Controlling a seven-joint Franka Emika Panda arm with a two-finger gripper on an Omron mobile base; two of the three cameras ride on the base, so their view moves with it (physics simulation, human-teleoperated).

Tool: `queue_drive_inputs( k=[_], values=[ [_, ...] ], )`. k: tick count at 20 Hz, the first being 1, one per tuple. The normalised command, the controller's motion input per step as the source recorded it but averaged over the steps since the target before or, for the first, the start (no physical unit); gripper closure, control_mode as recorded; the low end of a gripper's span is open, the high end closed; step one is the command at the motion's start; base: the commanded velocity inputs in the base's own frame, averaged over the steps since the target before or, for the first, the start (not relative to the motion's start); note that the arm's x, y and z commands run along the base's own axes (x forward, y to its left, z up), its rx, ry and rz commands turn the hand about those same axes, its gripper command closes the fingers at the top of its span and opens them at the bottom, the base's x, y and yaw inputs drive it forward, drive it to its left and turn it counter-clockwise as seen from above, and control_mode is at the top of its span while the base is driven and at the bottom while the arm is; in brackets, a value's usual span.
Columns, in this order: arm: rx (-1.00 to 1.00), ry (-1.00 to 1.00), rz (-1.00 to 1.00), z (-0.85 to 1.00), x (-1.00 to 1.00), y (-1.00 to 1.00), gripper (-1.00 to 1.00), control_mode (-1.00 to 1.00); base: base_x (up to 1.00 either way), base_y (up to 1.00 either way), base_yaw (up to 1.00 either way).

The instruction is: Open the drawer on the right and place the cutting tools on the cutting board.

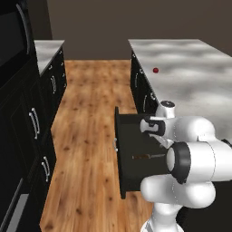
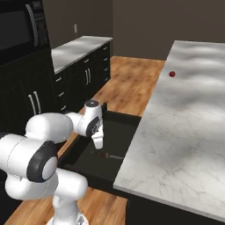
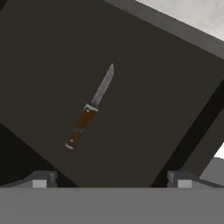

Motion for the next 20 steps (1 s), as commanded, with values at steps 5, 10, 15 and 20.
queue_drive_inputs(
  k=[5,10,15,20],
  values=[
    [0.06,0.12,-0.08,-0.39,0.01,-0.09,-1.00,-1.00,0.00,0.00,0.00],
    [0.15,0.01,-0.09,-0.40,-0.01,-0.15,-1.00,-1.00,0.00,0.00,0.00],
    [0.02,0.00,-0.05,-0.27,0.11,0.01,-1.00,-1.00,0.00,0.00,0.00],
    [0.00,0.00,-0.01,-0.41,0.04,0.03,-1.00,-1.00,0.00,0.00,0.00]
  ],
)
